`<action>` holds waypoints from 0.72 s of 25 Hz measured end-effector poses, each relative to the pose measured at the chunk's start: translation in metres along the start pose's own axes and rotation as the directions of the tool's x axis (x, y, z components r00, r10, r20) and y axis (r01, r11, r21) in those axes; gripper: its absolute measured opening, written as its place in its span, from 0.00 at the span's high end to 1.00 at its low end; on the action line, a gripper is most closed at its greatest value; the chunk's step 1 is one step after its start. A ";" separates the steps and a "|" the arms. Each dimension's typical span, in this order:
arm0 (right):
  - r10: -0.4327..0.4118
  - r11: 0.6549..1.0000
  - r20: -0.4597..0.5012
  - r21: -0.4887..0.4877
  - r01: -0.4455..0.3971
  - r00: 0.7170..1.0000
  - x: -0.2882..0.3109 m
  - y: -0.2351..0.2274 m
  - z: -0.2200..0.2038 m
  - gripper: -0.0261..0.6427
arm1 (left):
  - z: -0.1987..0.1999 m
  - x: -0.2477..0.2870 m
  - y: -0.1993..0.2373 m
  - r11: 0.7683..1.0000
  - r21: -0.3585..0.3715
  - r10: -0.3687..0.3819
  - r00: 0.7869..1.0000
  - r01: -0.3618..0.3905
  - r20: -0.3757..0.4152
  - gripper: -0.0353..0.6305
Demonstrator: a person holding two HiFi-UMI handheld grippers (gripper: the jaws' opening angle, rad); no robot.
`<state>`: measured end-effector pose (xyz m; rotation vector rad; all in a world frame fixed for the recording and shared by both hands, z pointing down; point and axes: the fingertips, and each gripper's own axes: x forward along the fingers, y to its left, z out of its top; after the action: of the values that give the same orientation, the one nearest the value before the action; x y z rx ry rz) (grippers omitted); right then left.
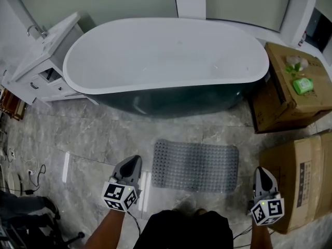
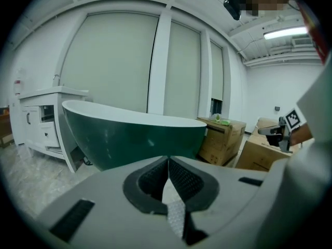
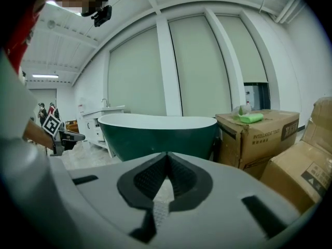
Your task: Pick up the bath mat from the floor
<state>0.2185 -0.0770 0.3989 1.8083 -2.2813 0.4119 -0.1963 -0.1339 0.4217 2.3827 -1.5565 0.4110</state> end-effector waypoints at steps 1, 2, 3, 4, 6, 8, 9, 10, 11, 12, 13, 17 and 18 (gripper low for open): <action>-0.003 1.000 -0.005 0.003 0.003 1.000 0.004 -0.003 -0.010 0.95 | -0.009 0.005 0.002 1.000 -0.003 0.004 1.000 -0.004 -0.002 0.93; -0.005 1.000 -0.010 0.005 0.005 1.000 0.008 -0.005 -0.020 0.95 | -0.018 0.009 0.004 1.000 -0.007 0.007 1.000 -0.007 -0.004 0.93; -0.007 1.000 -0.015 0.006 0.008 1.000 0.012 -0.007 -0.029 0.95 | -0.027 0.013 0.006 1.000 -0.010 0.010 1.000 -0.010 -0.008 0.93; -0.009 1.000 -0.019 0.007 0.009 1.000 0.016 -0.009 -0.039 0.95 | -0.036 0.018 0.008 1.000 -0.012 0.012 1.000 -0.012 -0.012 0.93; -0.013 1.000 -0.027 0.007 0.013 1.000 0.024 -0.014 -0.059 0.95 | -0.055 0.027 0.011 1.000 -0.014 0.014 1.000 -0.015 -0.023 0.93; -0.012 1.000 -0.037 0.004 0.012 0.999 0.033 -0.018 -0.078 0.95 | -0.074 0.036 0.016 1.000 -0.015 0.018 0.999 -0.019 -0.034 0.93; -0.010 1.000 -0.043 0.001 0.010 0.999 0.038 -0.019 -0.086 0.95 | -0.083 0.041 0.019 1.000 -0.015 0.021 0.999 -0.021 -0.040 0.93; -0.007 1.000 -0.048 -0.003 0.007 0.999 0.044 -0.020 -0.094 0.95 | -0.092 0.046 0.022 1.000 -0.015 0.023 0.999 -0.024 -0.046 0.93; -0.004 1.000 -0.050 -0.007 0.004 0.999 0.048 -0.022 -0.103 0.95 | -0.102 0.050 0.025 1.000 -0.013 0.025 0.998 -0.026 -0.052 0.93; -0.002 1.000 -0.051 -0.011 0.002 0.999 0.053 -0.025 -0.113 0.95 | -0.112 0.055 0.028 1.000 -0.009 0.027 0.998 -0.028 -0.059 0.93; -0.003 1.000 -0.053 -0.015 0.002 0.999 0.058 -0.027 -0.123 0.95 | -0.122 0.060 0.030 1.000 -0.004 0.029 0.997 -0.029 -0.066 0.93; -0.008 1.000 -0.064 -0.021 0.006 0.998 0.075 -0.040 -0.162 0.95 | -0.162 0.081 0.039 0.999 0.011 0.033 0.996 -0.032 -0.084 0.93; -0.009 1.000 -0.066 -0.021 0.008 0.998 0.080 -0.044 -0.172 0.95 | -0.172 0.086 0.041 0.999 0.013 0.036 0.996 -0.035 -0.086 0.93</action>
<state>0.2401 -0.1017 0.5915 1.7666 -2.2247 0.4384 -0.2164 -0.1591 0.6155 2.3169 -1.5638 0.5246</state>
